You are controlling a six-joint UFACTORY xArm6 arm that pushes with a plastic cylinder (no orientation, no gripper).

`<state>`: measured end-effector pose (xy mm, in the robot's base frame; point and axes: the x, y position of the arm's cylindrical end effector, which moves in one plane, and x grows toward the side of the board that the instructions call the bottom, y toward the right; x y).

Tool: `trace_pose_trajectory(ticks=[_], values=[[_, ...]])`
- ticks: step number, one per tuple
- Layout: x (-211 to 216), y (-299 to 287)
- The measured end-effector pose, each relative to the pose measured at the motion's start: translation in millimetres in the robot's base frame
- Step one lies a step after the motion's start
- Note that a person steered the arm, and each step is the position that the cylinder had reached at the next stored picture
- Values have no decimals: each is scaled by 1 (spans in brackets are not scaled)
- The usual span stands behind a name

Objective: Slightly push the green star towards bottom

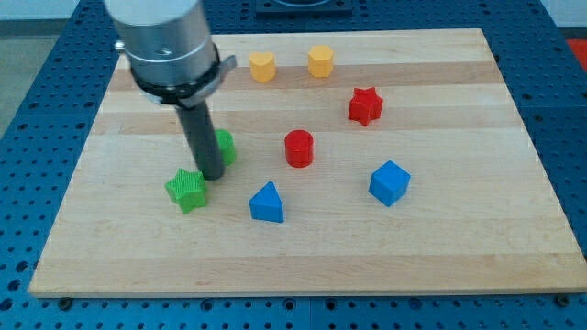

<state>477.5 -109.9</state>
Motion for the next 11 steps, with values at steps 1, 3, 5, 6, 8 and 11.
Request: trace_pose_trajectory(ticks=[1, 3, 5, 6, 8, 11], values=[[11, 13], [40, 12], [3, -1], [-8, -13], [32, -30], [35, 6]])
